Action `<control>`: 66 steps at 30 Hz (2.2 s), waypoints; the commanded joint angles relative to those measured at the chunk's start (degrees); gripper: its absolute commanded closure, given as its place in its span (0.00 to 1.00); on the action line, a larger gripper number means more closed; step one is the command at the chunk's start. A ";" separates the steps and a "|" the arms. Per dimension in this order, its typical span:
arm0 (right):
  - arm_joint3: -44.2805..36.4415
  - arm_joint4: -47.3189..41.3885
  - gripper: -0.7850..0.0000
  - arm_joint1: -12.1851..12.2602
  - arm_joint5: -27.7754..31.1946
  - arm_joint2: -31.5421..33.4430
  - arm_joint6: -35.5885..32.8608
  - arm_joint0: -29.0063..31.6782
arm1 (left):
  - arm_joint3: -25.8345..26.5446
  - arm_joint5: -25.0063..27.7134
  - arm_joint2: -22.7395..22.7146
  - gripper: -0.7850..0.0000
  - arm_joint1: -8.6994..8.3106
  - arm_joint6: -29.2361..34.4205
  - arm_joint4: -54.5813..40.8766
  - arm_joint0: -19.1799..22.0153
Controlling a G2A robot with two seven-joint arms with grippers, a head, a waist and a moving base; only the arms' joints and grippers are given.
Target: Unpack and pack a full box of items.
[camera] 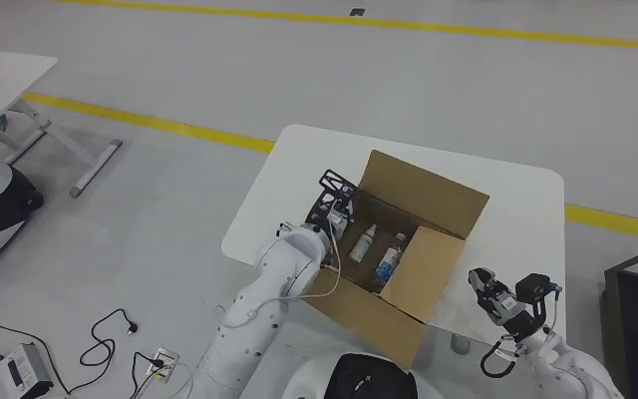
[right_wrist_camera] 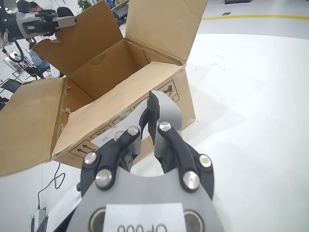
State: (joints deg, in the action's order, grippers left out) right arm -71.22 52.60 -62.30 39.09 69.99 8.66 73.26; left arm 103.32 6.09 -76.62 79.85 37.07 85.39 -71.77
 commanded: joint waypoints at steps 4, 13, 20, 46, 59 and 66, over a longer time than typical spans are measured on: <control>0.81 0.02 1.00 -0.36 -0.94 -0.68 -0.80 -1.15 | -0.43 -0.89 -1.88 1.00 0.07 1.90 -7.29 0.89; 2.76 0.69 1.00 -1.56 -1.77 -3.73 -2.46 -6.08 | -1.02 -0.81 -5.13 1.00 -0.33 2.91 -13.07 0.87; 5.27 0.71 1.00 -2.28 -2.27 -4.51 -0.07 -8.40 | -0.75 -1.48 -6.78 1.00 -0.75 3.34 -13.93 0.02; 14.43 0.28 1.00 -5.19 -3.49 -9.30 -6.88 -20.35 | -2.07 -3.27 -8.46 1.00 -1.72 4.81 -20.99 1.45; 15.47 0.42 1.00 -5.16 -2.77 -7.69 -2.51 -18.45 | -5.18 -3.97 -10.73 0.62 -2.80 3.92 -14.80 2.72; 11.17 0.57 1.00 -4.01 -1.73 -4.61 -3.64 -14.22 | -7.89 -3.56 -10.64 0.00 -3.29 3.45 -10.71 4.04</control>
State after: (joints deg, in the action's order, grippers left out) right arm -59.31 53.10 -66.46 37.25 65.02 5.29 58.40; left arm 95.62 2.54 -87.38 76.65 40.73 73.54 -67.83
